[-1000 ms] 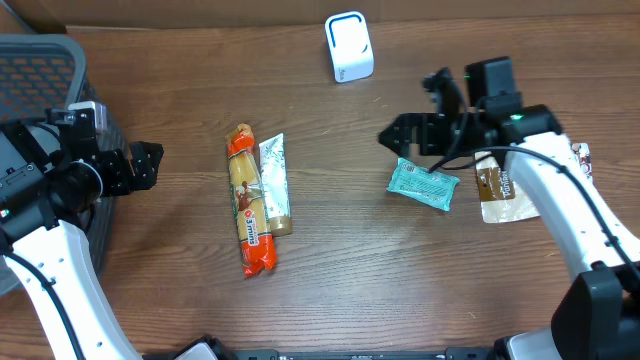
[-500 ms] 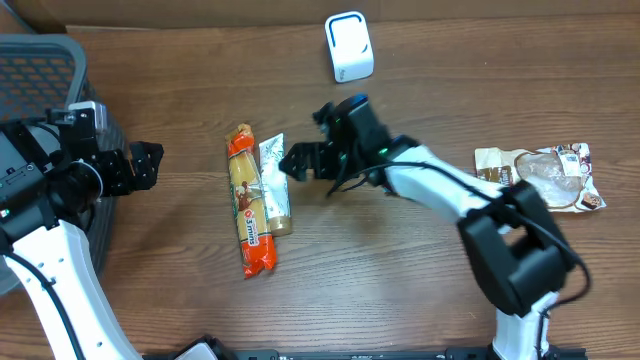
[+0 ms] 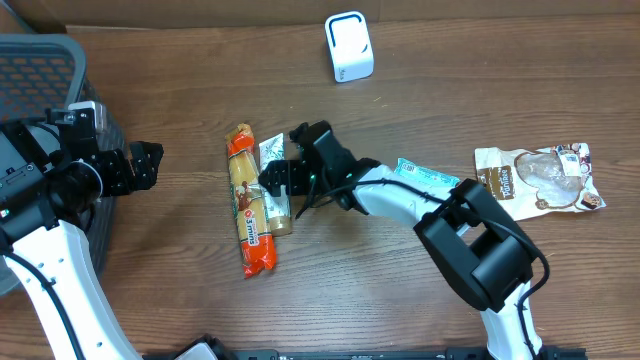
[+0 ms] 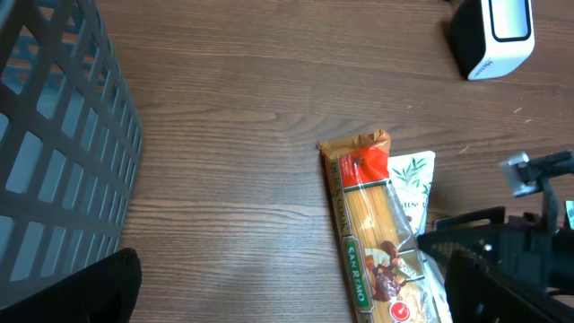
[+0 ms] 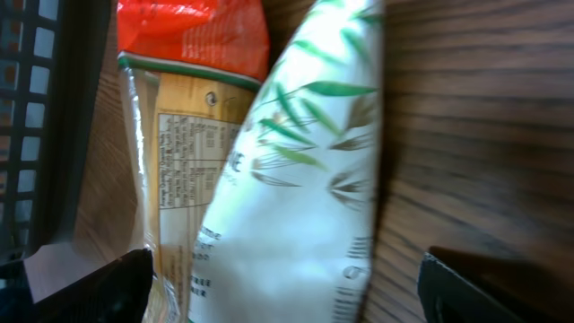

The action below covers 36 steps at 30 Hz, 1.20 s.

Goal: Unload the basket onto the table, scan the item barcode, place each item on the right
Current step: 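Reach the right gripper to the white tube and grasp it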

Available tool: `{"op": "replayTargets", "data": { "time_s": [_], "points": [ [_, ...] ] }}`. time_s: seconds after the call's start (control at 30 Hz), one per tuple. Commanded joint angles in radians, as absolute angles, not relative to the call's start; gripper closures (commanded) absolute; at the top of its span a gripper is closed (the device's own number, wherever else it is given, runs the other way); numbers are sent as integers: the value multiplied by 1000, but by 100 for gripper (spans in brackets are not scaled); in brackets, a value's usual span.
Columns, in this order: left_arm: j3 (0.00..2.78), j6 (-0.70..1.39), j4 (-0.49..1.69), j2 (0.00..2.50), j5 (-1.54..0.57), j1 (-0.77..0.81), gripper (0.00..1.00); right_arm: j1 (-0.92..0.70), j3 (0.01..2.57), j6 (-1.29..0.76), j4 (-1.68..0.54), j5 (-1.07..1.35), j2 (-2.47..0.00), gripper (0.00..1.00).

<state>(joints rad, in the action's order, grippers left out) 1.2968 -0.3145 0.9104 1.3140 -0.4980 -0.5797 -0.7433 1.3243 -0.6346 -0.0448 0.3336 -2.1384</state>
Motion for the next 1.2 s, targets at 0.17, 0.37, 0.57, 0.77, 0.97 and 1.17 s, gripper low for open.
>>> {"op": "replayTargets", "data": {
  "time_s": [0.17,0.37,0.57,0.77,0.97,1.17],
  "points": [
    [1296,-329,909,1315,-514,-582,0,-799,1328,-656,-47,236,-2246,20],
    [1296,-329,909,1315,-514,-582,0,-798,1329,-655,-53,252,-2247,56],
    [1296,-329,908,1315,-514,-582,0,-776,1336,-625,-57,352,-2239,62],
    [1296,-329,909,1315,-514,-582,0,-730,1394,-535,-217,396,-2198,43],
    [1296,-329,909,1315,-514,-582,1,-686,1481,-424,-500,420,-2188,31],
    [1296,-329,909,1315,-514,-582,1,-698,1480,-328,-690,473,-2188,30]
  ]
}}
